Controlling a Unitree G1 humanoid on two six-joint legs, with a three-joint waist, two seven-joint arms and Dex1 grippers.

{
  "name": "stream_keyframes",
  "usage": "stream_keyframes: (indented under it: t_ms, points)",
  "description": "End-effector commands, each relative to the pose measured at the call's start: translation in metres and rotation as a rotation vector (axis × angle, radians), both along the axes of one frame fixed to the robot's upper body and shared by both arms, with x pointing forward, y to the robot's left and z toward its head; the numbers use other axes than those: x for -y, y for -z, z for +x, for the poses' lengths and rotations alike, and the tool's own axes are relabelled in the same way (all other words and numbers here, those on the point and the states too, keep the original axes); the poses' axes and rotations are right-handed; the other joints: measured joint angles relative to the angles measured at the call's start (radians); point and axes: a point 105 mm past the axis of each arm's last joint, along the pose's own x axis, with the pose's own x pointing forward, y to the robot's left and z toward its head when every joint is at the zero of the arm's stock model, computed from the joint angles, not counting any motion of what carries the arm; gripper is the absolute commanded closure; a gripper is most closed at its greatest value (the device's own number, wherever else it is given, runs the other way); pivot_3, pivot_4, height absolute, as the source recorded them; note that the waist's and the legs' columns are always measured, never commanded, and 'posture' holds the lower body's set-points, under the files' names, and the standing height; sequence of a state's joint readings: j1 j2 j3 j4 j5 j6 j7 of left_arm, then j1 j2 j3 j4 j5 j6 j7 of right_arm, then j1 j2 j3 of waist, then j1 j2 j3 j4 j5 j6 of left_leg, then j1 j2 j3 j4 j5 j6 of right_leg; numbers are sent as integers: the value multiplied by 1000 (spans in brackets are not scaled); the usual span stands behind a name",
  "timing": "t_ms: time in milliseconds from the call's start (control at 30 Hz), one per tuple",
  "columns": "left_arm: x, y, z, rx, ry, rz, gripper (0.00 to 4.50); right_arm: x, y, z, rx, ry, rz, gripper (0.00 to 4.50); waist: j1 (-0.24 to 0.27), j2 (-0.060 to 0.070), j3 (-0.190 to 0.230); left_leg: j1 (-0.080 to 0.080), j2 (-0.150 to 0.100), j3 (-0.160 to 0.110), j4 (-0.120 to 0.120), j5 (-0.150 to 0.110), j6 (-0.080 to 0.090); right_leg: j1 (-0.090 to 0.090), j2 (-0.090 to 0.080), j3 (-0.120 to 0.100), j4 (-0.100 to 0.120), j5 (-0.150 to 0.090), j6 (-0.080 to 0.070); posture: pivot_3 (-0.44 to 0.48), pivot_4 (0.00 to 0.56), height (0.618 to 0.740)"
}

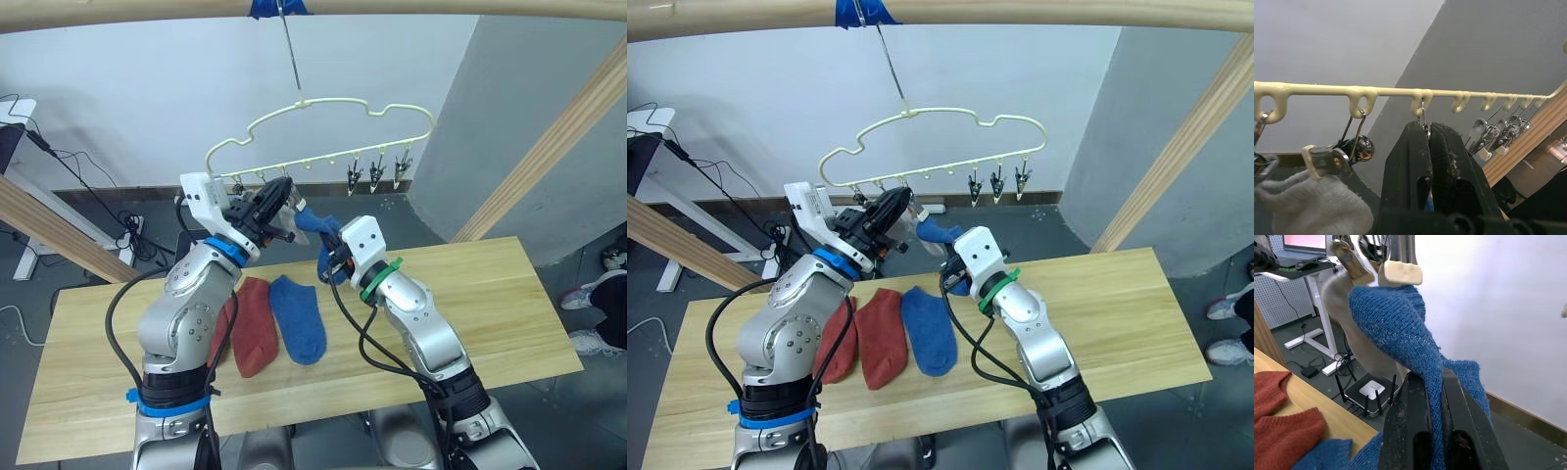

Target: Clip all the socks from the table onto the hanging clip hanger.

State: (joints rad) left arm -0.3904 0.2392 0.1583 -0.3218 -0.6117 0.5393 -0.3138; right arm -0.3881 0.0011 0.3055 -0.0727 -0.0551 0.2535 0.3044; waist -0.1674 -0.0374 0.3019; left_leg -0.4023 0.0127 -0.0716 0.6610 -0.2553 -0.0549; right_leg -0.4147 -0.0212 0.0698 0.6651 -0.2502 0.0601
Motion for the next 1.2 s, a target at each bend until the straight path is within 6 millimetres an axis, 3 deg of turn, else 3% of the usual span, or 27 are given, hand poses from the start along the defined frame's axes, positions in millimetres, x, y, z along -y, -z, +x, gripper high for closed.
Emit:
stream_keyframes:
  t_ms: [33,533,833,933,1100,1200]
  points:
    - [6,-17,-8,67,21,-8,4500,-8,-16,-4,48,-35,40,4434,0,0,0,0,0,0,0,0,0,0,0,0,0,0,0,-268,247,740]
    - [7,-13,-10,36,43,-34,4500,-16,-22,-4,58,-53,65,4434,0,0,0,0,0,0,0,0,0,0,0,0,0,0,0,-263,245,740]
    - [1,-7,-9,30,19,-3,1663,-24,-24,-4,54,-78,81,4500,0,0,0,0,0,0,0,0,0,0,0,0,1,0,0,-257,241,740]
    - [1,-3,-11,37,18,44,726,-25,-20,-5,42,-99,66,3727,0,0,0,0,0,0,0,0,0,0,0,0,1,0,-1,-250,239,740]
    - [-2,3,-13,41,11,88,702,-22,-7,-6,34,-110,-27,1917,0,0,0,0,0,0,0,0,0,0,0,0,1,0,-1,-249,235,740]
    - [-4,10,-18,49,19,158,702,-10,8,-14,25,-148,-133,1917,1,0,-1,0,0,0,0,0,0,0,0,0,1,0,-1,-251,233,740]
